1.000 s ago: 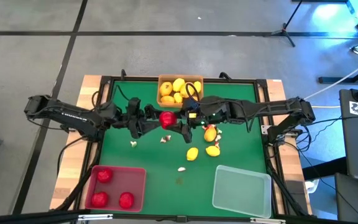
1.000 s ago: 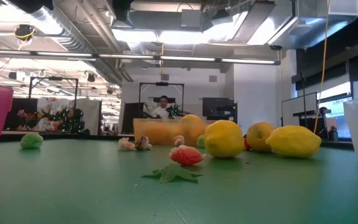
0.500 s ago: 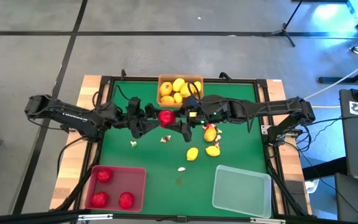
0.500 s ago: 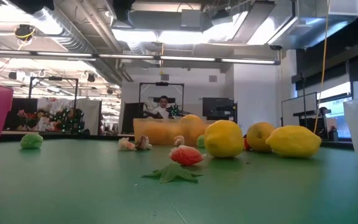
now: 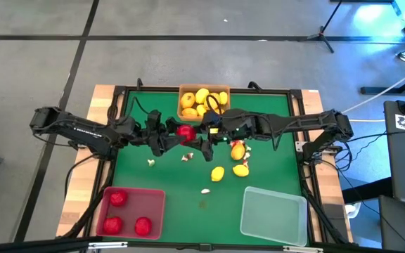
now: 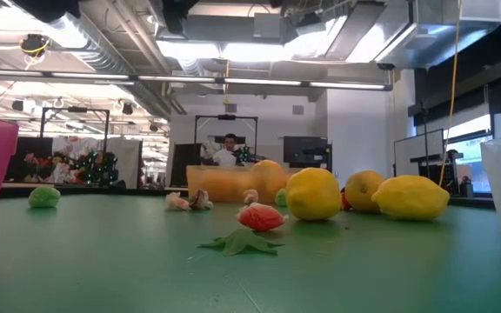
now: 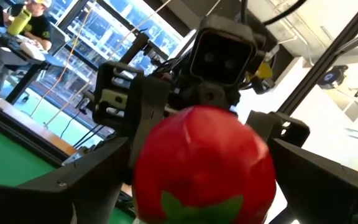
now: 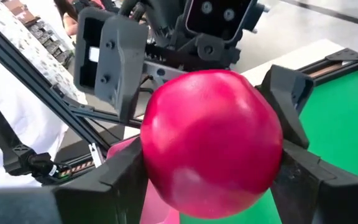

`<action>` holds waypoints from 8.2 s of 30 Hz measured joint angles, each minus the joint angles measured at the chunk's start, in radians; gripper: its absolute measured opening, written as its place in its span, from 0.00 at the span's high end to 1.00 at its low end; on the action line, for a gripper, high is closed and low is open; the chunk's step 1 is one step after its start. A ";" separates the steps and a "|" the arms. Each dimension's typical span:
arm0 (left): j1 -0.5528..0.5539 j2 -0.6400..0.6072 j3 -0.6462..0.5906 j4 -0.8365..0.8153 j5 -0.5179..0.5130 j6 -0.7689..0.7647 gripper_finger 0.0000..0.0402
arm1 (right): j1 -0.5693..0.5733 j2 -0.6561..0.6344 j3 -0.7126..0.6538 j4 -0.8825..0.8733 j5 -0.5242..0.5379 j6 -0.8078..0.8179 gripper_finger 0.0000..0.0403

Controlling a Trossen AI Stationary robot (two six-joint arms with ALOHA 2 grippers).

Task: Sort produce into baskets
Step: Put the tomato into the red bin, then put the lemon into the orange bin

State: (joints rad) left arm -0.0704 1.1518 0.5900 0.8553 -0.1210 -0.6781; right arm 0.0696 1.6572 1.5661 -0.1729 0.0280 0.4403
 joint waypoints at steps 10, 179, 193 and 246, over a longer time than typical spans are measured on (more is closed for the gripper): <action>0.001 0.011 0.000 0.010 -0.008 0.020 0.06 | -0.013 0.005 0.000 0.002 -0.032 0.003 0.37; -0.368 -0.222 0.046 -1.004 0.194 -0.328 0.29 | -0.005 0.006 0.000 -0.605 -0.100 -0.047 0.07; -0.722 0.003 0.045 -1.398 0.146 -0.751 0.29 | -0.005 0.006 0.000 -0.605 -0.072 -0.027 0.07; -0.613 0.108 0.161 -1.268 0.290 -0.852 0.06 | -0.004 -0.033 0.000 -0.535 -0.072 -0.066 0.07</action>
State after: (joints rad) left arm -0.6834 1.2600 0.7511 -0.4128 0.1694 -1.5297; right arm 0.0653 1.6242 1.5658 -0.7082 -0.0441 0.3743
